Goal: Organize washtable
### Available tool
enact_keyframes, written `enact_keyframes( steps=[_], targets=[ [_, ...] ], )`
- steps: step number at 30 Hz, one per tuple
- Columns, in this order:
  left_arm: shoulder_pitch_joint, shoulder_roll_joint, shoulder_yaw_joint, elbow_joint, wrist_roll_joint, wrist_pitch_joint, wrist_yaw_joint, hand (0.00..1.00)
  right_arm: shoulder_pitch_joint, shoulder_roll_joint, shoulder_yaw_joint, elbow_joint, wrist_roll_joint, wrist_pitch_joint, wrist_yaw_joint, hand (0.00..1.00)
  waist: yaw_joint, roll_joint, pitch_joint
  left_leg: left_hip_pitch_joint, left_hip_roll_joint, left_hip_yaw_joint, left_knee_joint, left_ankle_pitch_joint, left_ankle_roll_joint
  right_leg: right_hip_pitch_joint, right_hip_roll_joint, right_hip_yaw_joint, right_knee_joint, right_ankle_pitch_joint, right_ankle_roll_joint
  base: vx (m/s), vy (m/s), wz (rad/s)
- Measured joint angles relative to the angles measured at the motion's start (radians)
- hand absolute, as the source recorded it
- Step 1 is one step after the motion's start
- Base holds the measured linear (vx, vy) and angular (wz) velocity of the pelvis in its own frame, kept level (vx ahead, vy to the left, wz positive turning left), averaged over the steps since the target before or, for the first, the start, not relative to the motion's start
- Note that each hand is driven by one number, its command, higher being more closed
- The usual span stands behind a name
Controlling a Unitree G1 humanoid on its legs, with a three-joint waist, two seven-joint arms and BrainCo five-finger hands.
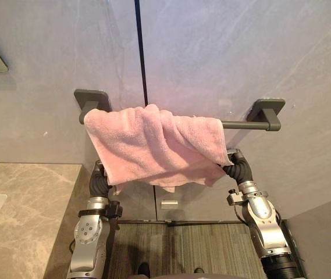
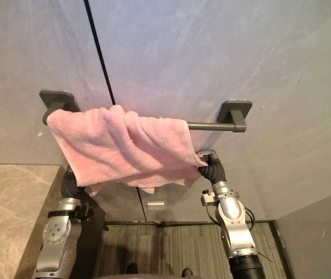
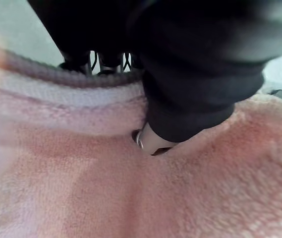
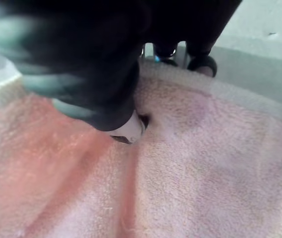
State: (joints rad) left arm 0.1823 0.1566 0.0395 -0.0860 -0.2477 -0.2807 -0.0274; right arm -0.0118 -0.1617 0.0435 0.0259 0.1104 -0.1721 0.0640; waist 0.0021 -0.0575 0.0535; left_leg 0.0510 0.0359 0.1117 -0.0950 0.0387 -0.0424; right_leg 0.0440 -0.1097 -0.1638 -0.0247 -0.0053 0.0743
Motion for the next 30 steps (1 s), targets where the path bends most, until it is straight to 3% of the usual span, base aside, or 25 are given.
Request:
enact_keyframes(
  steps=[12,16,30],
  targets=[
    [-0.001,-0.037,-0.011,-0.004,0.001,0.001,-0.016,1.0,0.0,0.018,-0.047,0.01,-0.002,0.0,-0.003,1.0,-0.026,0.027,-0.01,0.0,0.0,0.001,0.0,0.0,0.0,0.0,0.0,0.001,0.0,0.0,0.0,0.0,0.0,0.0],
    [-0.001,-0.037,-0.019,-0.005,0.001,0.001,-0.017,1.0,0.001,0.041,-0.06,0.036,-0.001,-0.001,-0.006,1.0,-0.039,0.028,-0.011,0.0,0.0,0.001,0.0,0.0,0.0,0.0,0.0,0.001,0.0,0.0,0.001,0.0,0.0,0.0],
    [-0.001,-0.075,-0.034,0.001,0.0,0.025,-0.017,1.0,0.002,0.079,-0.087,0.077,-0.002,0.0,-0.042,1.0,-0.041,0.028,-0.011,0.0,0.0,0.005,0.0,-0.007,0.0,0.003,0.0,0.004,-0.002,-0.002,0.003,0.0,0.0,0.0]
  ],
)
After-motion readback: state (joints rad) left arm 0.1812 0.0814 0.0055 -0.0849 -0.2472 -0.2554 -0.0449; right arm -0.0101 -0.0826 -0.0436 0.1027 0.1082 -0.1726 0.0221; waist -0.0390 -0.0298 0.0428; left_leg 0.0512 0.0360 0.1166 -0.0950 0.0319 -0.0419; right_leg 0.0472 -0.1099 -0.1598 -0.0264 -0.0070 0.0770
